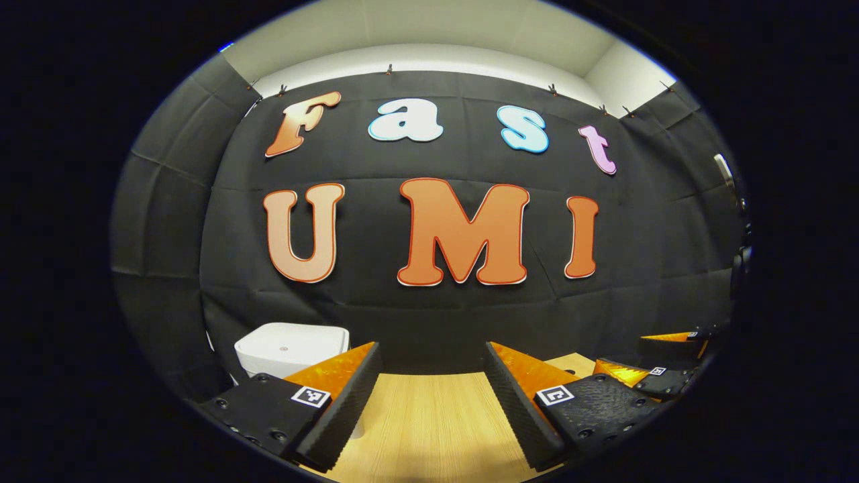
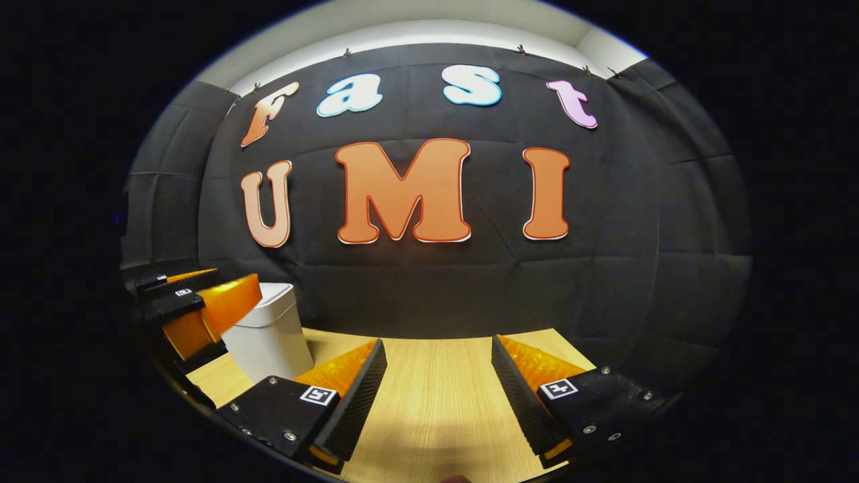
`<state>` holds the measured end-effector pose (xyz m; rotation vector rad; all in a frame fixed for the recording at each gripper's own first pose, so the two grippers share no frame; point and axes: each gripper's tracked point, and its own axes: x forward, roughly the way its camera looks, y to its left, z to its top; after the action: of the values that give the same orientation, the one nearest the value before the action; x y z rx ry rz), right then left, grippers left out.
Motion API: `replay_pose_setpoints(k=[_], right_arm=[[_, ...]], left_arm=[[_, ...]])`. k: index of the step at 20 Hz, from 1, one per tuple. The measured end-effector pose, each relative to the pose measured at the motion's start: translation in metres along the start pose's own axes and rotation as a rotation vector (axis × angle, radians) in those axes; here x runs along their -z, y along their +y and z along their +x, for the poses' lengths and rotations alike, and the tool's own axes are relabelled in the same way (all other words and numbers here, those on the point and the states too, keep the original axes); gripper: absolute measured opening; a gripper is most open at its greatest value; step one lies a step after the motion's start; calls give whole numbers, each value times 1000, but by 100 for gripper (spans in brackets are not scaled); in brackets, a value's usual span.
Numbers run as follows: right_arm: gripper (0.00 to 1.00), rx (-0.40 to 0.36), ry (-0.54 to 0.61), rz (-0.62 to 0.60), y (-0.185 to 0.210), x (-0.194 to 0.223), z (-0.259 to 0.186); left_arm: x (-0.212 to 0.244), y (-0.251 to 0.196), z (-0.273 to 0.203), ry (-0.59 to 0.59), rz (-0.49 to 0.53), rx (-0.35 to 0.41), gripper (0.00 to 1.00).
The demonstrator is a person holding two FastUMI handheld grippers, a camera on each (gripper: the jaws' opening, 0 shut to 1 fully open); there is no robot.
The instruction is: Press the lid of the desktop garbage bin to open it, pick up the crumpled paper on the desktop and throw it into the bin, then pick up the pop can on the desktop and drop it into the bin, and finally close the garbage bin lid.
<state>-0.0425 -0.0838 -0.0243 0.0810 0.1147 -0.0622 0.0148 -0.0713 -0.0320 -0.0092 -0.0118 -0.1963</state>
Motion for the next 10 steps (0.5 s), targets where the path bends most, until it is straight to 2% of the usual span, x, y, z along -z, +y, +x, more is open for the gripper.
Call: replay_pose_setpoints(k=[1,6,10], right_arm=[[94,2,-3,2,-1,1,0],[94,32,-3,-2,-8,9,1],[94,19,2,-23,-2,18,2]], left_arm=[[8,-2,-1,19,9,3,96],[35,-1,1,57,-1,0,96],[53,6,0,72,42,-23,96]])
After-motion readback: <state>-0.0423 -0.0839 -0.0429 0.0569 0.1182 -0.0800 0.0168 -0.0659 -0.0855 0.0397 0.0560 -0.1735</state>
